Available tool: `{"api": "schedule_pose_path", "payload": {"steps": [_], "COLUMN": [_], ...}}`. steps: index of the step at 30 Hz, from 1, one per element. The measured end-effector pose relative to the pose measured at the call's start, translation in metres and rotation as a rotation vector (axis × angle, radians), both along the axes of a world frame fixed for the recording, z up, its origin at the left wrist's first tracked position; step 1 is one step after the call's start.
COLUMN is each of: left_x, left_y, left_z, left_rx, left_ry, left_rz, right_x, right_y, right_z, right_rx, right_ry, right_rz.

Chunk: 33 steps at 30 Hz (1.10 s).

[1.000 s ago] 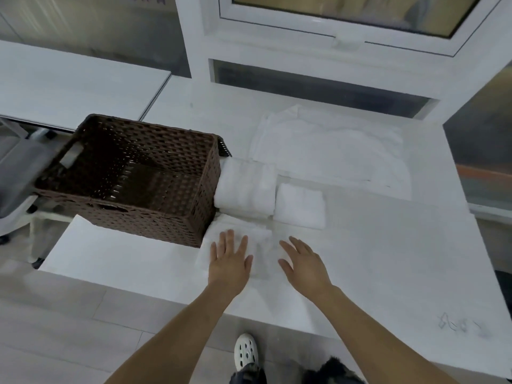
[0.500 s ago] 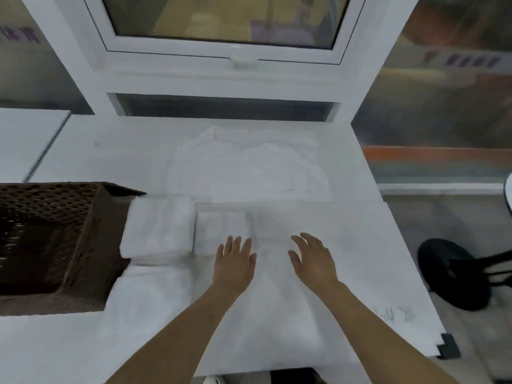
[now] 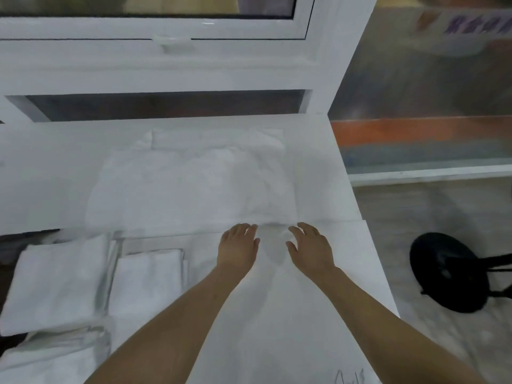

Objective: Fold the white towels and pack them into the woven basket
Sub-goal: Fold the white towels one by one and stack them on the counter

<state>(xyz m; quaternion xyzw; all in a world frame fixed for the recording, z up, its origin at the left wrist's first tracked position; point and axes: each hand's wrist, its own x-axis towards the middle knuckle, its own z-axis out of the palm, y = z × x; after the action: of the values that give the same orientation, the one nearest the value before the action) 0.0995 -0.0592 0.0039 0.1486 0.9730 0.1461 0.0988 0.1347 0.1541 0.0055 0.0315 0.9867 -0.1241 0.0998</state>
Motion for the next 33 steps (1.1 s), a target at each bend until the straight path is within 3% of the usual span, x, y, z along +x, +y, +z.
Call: {"api": "schedule_pose_path", "payload": {"steps": [5, 10, 16, 19, 24, 30, 33], "left_x": [-0.063, -0.108, -0.122, -0.124, -0.121, -0.088, -0.075], "left_y": [0.047, 0.053, 0.047, 0.045, 0.049, 0.028, 0.014], "left_z": [-0.025, -0.048, -0.054, -0.053, -0.036, 0.017, 0.057], "left_rx": [0.046, 0.017, 0.144, 0.105, 0.139, 0.347, 0.439], "left_ry": [0.063, 0.001, 0.058, 0.152, 0.065, 0.181, 0.245], "left_rz": [-0.015, 0.041, 0.146, 0.116, 0.204, 0.223, 0.212], "right_x": [-0.036, -0.050, -0.047, -0.046, -0.046, -0.052, -0.038], "right_y": [0.038, 0.057, 0.059, 0.059, 0.061, 0.060, 0.040], "right_z": [-0.037, -0.069, -0.092, -0.095, -0.093, -0.060, -0.029], "right_rx": [0.005, -0.037, -0.097, -0.118, -0.166, -0.233, -0.339], "right_ry": [-0.071, -0.161, -0.129, -0.100, -0.114, -0.230, -0.093], "right_rz": [-0.019, -0.019, -0.033, -0.046, -0.079, -0.104, -0.160]}}
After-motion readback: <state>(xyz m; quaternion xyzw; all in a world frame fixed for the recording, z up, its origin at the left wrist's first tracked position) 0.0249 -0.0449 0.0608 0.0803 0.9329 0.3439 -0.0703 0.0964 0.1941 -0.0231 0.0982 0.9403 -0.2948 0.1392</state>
